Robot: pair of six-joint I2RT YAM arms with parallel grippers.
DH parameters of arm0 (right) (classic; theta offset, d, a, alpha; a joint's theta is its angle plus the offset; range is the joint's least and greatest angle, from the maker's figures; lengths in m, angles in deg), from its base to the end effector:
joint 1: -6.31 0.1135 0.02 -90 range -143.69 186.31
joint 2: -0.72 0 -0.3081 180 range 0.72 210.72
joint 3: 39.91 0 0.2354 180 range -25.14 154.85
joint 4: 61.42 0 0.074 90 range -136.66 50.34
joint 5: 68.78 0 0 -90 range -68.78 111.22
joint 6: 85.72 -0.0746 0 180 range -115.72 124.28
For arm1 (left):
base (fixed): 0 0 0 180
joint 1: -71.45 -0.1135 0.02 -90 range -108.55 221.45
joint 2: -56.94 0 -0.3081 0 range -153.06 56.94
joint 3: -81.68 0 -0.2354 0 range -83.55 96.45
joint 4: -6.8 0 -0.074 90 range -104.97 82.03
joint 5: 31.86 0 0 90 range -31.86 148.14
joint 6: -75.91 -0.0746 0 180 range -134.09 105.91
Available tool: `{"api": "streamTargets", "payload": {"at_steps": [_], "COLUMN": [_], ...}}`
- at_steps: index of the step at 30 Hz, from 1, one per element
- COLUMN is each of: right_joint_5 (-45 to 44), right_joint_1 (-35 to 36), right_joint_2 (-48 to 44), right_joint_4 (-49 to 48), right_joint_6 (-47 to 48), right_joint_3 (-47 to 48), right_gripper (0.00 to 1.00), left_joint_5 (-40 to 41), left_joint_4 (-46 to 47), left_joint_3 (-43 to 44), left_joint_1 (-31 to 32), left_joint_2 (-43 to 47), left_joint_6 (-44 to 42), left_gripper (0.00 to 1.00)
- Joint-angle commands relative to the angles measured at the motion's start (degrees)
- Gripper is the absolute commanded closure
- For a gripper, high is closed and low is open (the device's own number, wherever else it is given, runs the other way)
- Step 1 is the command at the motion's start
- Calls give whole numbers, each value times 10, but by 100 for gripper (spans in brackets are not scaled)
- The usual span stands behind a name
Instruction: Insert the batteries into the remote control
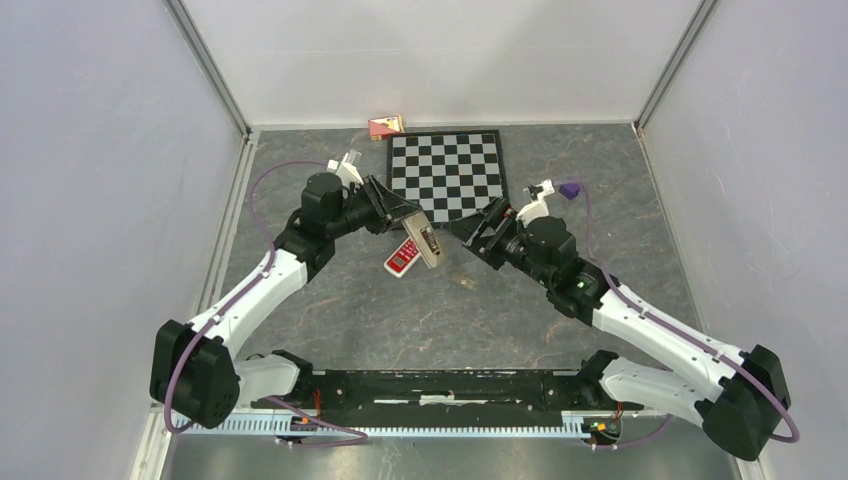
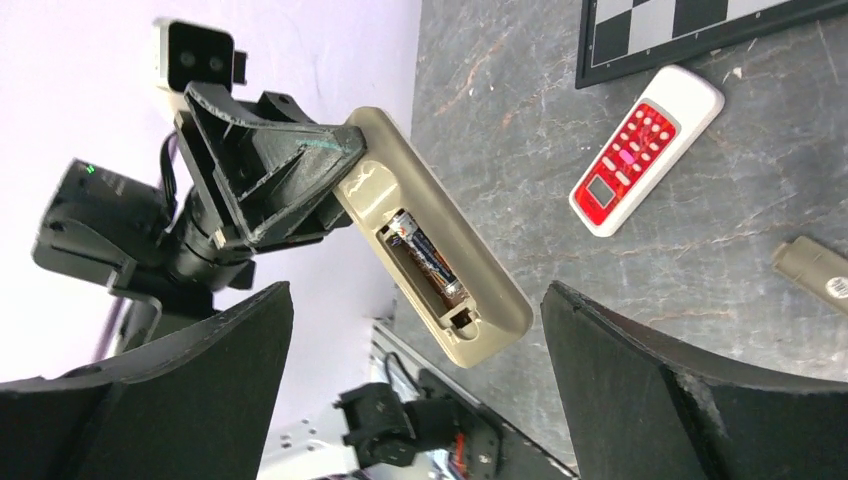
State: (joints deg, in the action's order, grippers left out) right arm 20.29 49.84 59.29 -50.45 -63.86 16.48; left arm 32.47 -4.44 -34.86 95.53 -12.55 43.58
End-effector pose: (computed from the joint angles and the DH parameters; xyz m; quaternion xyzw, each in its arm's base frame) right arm 0.1743 0.1639 0.3336 0.1719 0.7643 0.5106 0.3543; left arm 0.2434 -0.1442 0.3354 -0.1008 0.7897 -0.5136 0.3201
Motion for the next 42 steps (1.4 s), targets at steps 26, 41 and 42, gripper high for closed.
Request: {"api": "streamTargets", "payload": {"at_steps": [26, 41, 42], "right_joint_5": [32, 27, 26], "right_joint_1": [21, 21, 21], "right_joint_2": [61, 70, 73], "right_joint_4": [-47, -126, -134], "right_joint_6": [-243, -252, -255], "right_joint_3": [6, -13, -13], "right_gripper": [2, 2, 2], "left_joint_5": [-6, -9, -12], "left_joint_4": [56, 28, 29], "left_joint_3": [51, 62, 63], "left_joint_1": [-1, -1, -1], "left_joint_2": [-9, -6, -7], "left_joint_6": [-4, 19, 26], "left_gripper": [98, 98, 98]}}
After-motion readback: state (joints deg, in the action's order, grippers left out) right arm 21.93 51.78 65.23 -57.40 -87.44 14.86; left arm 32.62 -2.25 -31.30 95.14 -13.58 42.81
